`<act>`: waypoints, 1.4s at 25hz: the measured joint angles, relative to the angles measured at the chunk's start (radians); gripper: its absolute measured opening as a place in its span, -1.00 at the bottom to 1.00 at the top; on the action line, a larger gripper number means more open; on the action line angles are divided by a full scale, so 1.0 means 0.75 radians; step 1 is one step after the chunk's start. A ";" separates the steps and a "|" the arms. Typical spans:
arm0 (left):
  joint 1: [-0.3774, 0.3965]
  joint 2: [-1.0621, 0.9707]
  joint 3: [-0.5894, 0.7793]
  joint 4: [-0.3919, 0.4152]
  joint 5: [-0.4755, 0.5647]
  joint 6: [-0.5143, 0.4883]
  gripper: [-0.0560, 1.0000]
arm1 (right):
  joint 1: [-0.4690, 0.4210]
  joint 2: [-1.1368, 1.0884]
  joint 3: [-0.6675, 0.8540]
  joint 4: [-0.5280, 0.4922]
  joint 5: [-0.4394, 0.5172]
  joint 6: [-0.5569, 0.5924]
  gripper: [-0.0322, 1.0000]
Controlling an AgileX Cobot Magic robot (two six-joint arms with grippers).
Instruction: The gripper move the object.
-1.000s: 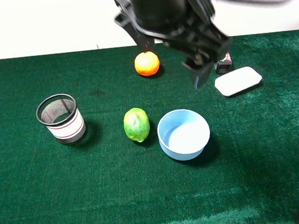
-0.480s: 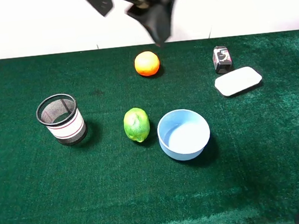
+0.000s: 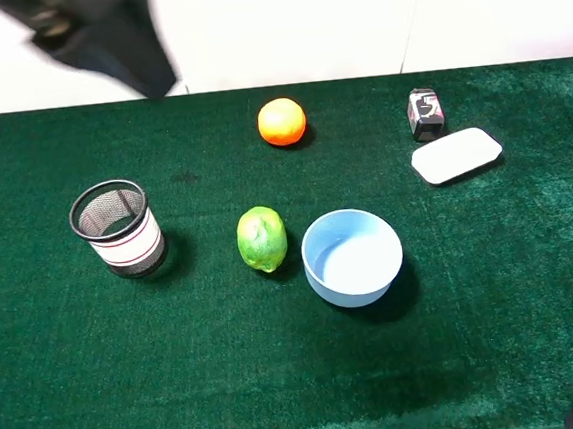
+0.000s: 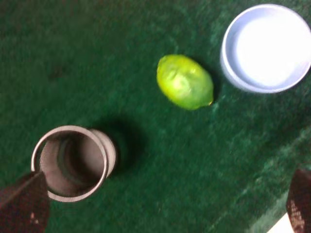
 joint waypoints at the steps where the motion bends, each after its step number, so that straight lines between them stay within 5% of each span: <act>1: 0.012 -0.037 0.036 0.001 0.000 -0.001 0.99 | 0.000 0.000 0.000 0.000 0.000 0.000 0.40; 19: 0.098 -0.836 0.553 0.133 0.003 -0.138 0.99 | 0.000 0.000 0.000 0.000 0.000 0.000 0.40; 35: 0.810 -1.280 0.907 0.138 -0.019 -0.065 0.99 | 0.000 0.000 0.000 0.000 0.000 0.000 0.40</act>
